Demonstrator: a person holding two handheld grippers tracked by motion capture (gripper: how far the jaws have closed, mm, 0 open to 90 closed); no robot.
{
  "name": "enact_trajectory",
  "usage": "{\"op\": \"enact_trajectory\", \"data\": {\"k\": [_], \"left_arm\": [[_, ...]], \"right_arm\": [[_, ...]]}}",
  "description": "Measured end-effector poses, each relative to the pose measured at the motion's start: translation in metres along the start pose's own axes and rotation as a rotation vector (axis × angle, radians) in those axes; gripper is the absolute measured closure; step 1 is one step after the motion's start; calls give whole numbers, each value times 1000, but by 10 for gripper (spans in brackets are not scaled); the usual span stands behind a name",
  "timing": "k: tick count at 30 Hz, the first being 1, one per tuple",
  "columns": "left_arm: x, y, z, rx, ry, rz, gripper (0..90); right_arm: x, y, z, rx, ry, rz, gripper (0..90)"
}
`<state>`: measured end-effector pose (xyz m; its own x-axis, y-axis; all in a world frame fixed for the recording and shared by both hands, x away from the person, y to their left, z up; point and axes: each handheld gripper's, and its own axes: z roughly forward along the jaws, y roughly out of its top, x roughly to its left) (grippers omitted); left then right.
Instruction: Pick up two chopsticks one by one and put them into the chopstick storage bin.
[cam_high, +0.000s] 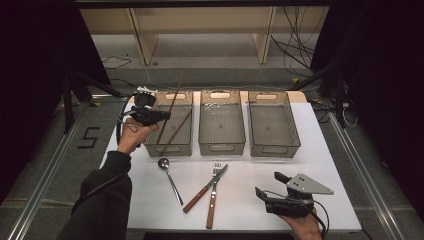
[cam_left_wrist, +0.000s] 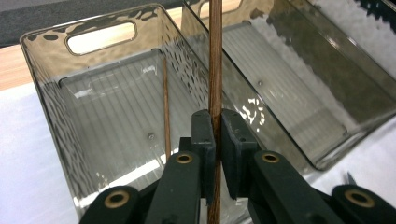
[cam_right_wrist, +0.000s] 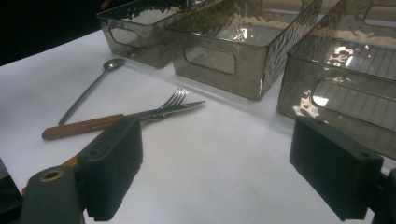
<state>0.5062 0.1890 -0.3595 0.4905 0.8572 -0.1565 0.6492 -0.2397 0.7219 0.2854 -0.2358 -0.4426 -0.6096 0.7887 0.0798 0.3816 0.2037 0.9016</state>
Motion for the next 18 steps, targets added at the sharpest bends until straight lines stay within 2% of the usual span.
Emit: {"op": "enact_trajectory", "data": {"k": [7, 12, 18], "left_arm": [[3, 1, 12, -5, 19, -32, 837], [8, -3, 21, 10, 39, -49, 837], [10, -9, 30, 23, 43, -63, 837]], "right_arm": [[1, 0, 0, 1, 1, 1, 179], [0, 0, -1, 0, 2, 2, 179], [1, 0, 0, 0, 4, 1, 179]]}}
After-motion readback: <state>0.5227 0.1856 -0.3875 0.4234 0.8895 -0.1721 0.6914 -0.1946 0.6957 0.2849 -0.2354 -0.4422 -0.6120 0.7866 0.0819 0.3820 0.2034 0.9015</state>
